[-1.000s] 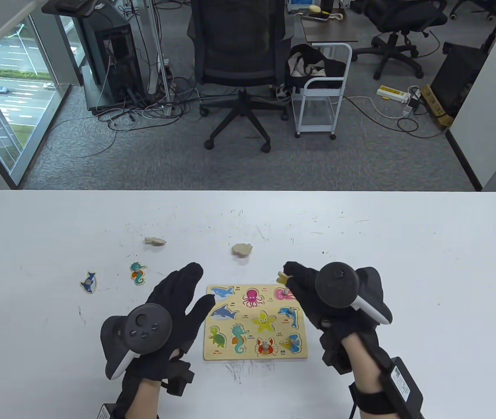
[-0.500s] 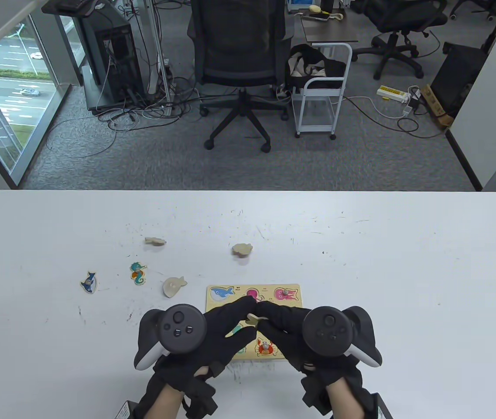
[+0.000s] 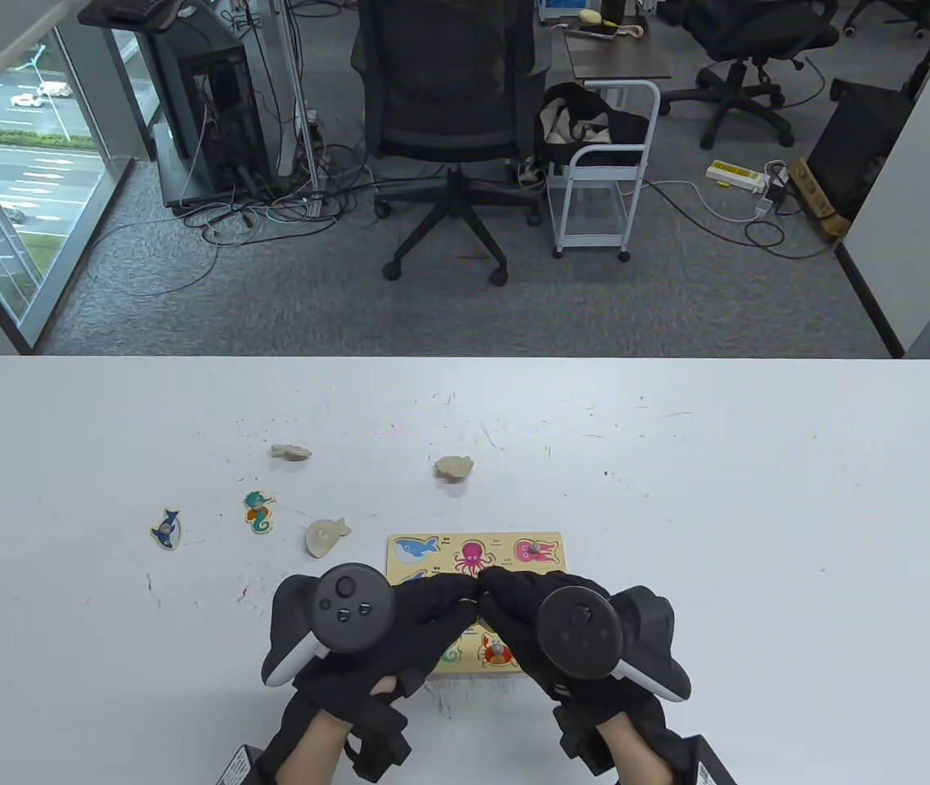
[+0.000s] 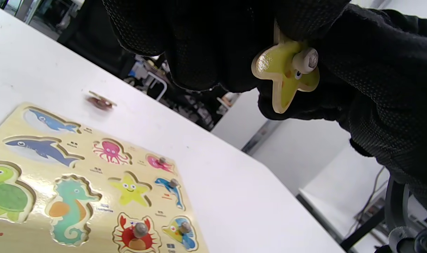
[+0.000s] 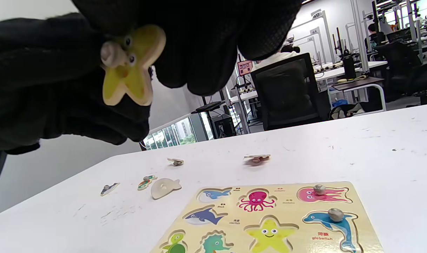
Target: Fit puzzle pieces into frame
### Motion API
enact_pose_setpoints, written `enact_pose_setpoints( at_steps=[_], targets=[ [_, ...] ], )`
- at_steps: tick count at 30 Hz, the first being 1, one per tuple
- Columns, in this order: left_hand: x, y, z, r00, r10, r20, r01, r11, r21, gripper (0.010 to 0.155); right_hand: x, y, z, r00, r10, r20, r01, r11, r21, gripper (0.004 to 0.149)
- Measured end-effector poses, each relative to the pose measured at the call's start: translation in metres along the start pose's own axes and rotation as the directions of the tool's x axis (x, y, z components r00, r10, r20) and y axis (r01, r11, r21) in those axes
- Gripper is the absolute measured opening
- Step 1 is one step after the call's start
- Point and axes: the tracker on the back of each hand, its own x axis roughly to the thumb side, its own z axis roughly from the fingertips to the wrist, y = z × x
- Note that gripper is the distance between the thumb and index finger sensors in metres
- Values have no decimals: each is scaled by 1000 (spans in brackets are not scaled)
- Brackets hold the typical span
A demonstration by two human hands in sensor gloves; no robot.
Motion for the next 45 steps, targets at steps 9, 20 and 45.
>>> enact_pose_setpoints(
  at_steps=[9, 20, 45],
  targets=[
    [-14, 9, 3, 991, 100, -92, -86, 985, 148, 48, 9, -11, 18, 1000, -17, -25, 9, 959, -285, 52],
    [-10, 8, 4, 980, 197, -27, -194, 975, 104, 50, 18, 4, 13, 998, 57, -37, -65, 958, -280, 52],
    [-4, 17, 9, 977, -190, -96, 206, 957, 204, 62, 8, 18, 5, 987, 132, -89, -149, 962, -229, 43]
  ],
)
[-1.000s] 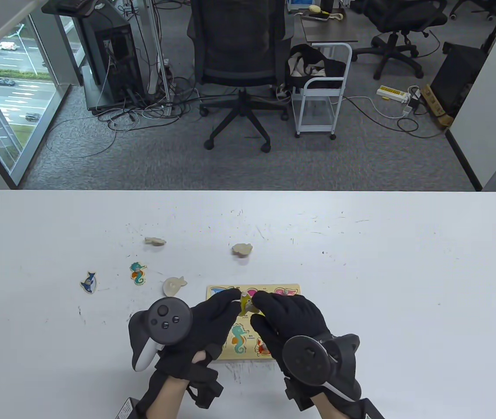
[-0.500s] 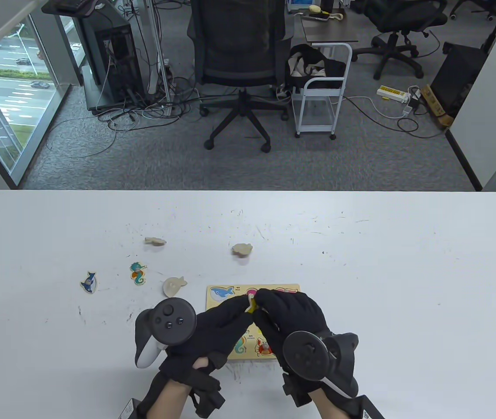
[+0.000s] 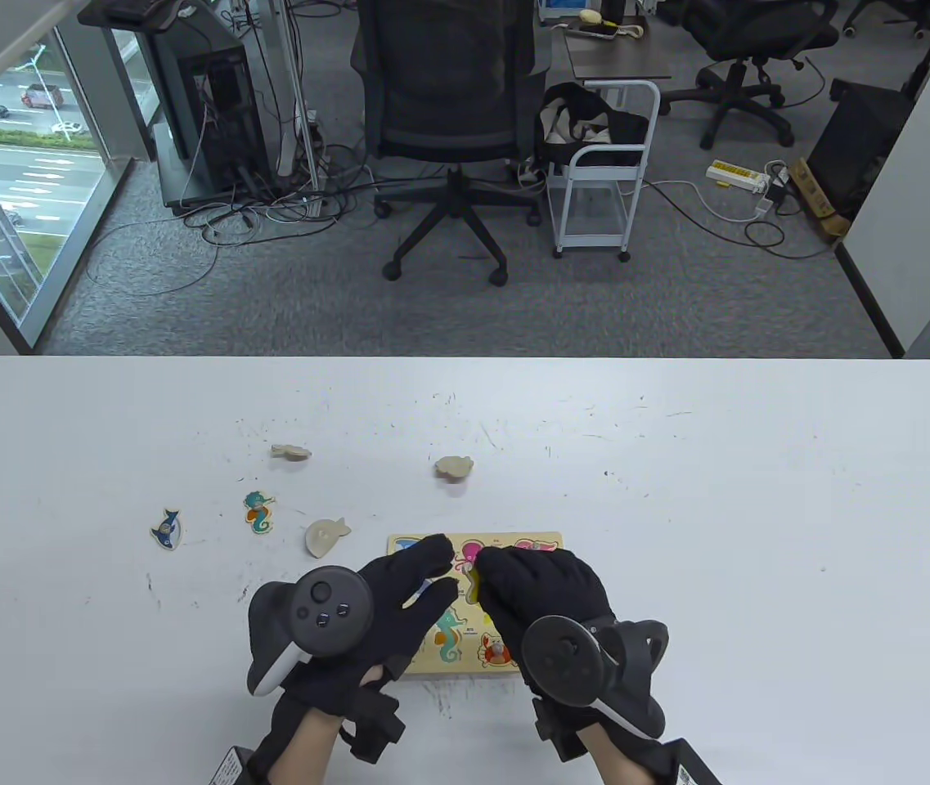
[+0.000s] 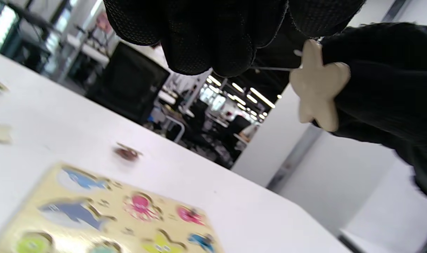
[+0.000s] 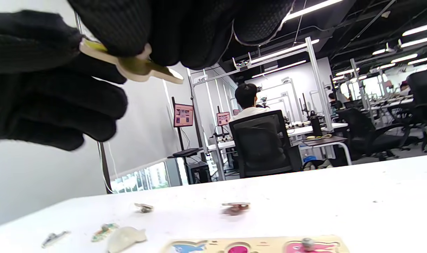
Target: Fit puzzle pieces into frame
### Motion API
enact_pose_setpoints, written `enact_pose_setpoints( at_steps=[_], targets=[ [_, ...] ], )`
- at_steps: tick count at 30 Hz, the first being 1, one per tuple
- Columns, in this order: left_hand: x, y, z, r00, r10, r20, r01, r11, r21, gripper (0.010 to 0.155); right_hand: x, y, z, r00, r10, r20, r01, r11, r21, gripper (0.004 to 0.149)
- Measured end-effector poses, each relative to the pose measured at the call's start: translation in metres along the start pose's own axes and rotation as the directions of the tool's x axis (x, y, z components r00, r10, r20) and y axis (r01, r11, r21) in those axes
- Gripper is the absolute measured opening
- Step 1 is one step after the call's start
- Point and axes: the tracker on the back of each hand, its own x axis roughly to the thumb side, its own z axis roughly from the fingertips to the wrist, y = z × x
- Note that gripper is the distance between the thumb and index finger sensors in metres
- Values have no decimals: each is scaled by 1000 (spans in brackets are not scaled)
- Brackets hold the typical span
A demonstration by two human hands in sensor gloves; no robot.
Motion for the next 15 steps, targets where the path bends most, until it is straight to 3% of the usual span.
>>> enact_pose_setpoints(
  at_steps=[6, 15],
  targets=[
    [-8, 13, 4, 974, -208, -88, 216, 971, 99, 68, -3, 14, -4, 991, 133, 12, -133, 988, 74, 43],
    [-25, 29, 6, 908, -353, -224, 385, 915, 123, 72, -14, 43, -25, 923, 384, 30, -382, 902, 203, 44]
  ],
)
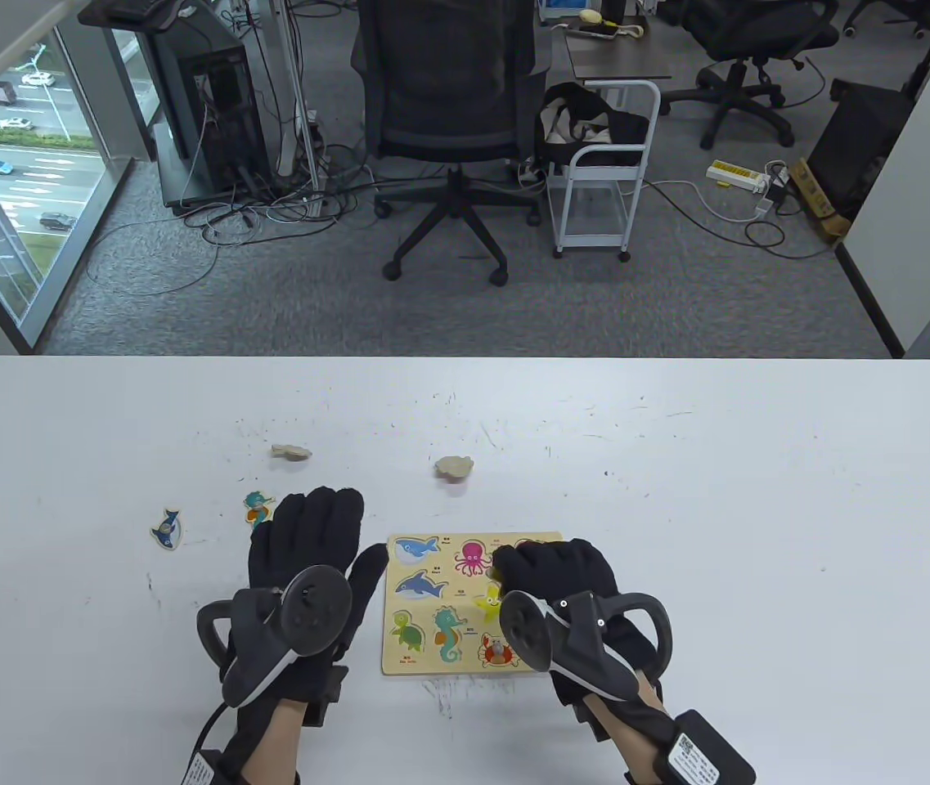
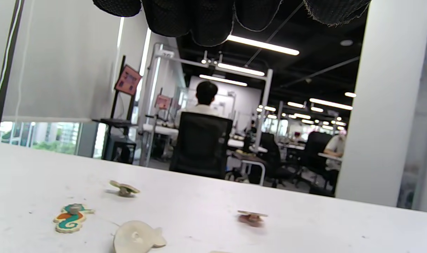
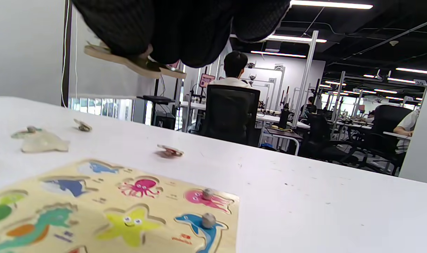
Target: Fit puzzle pieces into frame
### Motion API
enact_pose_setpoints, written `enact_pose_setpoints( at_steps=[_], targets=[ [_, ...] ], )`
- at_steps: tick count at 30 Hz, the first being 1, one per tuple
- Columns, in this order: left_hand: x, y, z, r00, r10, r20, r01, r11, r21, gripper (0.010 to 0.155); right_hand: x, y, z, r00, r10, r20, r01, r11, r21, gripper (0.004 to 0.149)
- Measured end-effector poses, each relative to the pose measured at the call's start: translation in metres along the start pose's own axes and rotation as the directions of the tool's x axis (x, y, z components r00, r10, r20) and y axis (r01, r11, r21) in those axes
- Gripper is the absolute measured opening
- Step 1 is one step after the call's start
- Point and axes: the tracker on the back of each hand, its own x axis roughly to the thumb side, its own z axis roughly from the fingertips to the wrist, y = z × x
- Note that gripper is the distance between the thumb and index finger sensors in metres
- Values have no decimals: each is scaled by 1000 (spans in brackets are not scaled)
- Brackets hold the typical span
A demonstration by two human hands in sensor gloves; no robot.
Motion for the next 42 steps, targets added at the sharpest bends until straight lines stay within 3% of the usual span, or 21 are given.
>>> enact_pose_setpoints(
  at_steps=[10, 21, 42],
  targets=[
    [-9, 2, -1, 999, 51, -17, -51, 998, -22, 70, 26, 59, -26, 987, 156, 41, -160, 978, 136, 44],
    [-5, 2, 1, 999, 48, 4, -48, 999, -24, 70, 44, 88, -34, 972, 224, 72, -234, 952, 196, 44],
    [-2, 2, 2, 999, 52, 14, -52, 998, -24, 70, 43, 92, -36, 979, 195, 65, -205, 949, 238, 43]
  ],
)
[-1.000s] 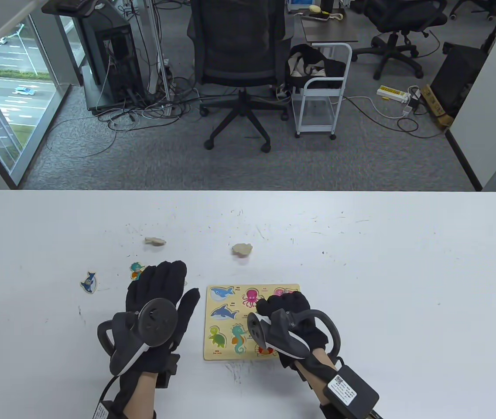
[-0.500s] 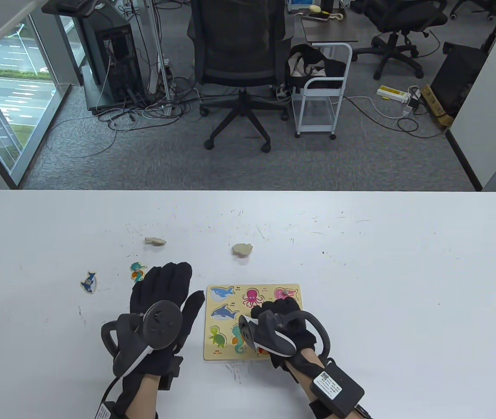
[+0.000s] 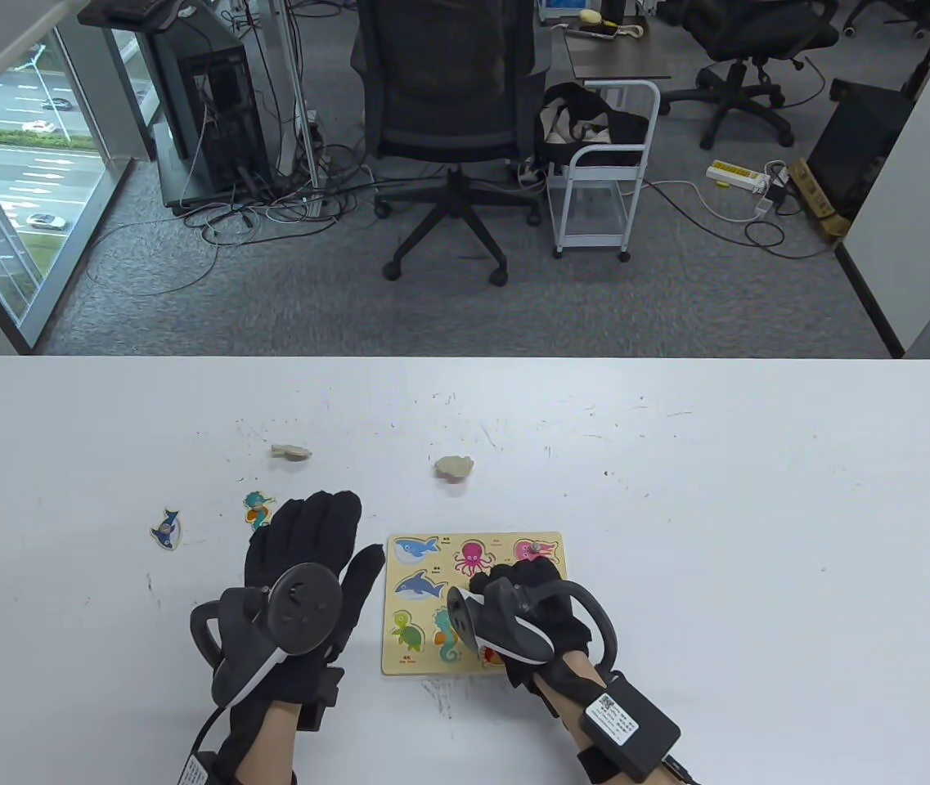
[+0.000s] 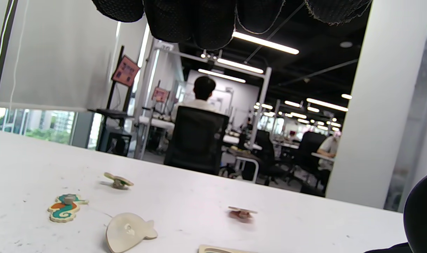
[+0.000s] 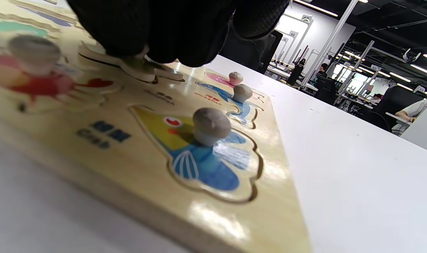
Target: Fit puzzle pieces into frame
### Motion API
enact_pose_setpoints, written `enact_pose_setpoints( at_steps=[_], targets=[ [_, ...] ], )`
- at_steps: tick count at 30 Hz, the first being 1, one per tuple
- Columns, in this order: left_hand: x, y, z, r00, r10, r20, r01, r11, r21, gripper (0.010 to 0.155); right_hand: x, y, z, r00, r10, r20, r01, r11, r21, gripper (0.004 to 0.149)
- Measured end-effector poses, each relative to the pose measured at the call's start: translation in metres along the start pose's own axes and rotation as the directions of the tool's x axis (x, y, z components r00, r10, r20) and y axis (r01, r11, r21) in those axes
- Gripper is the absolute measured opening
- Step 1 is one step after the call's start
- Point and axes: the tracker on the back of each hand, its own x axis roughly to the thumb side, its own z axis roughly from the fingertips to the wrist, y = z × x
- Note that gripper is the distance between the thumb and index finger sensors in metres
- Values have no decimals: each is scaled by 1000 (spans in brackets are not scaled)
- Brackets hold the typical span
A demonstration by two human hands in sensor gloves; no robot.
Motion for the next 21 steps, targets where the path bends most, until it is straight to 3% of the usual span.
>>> enact_pose_setpoints(
  at_steps=[14, 21],
  targets=[
    [0, 0, -1, 1000, 10, 3, -10, 1000, -7, 70, -2, 3, -2, 1000, -24, 5, 23, 999, 49, 46],
    [2, -1, -1, 1000, 9, 7, -9, 1000, -19, 70, -39, -15, 8, 977, -211, -14, 211, 976, 49, 55]
  ],
)
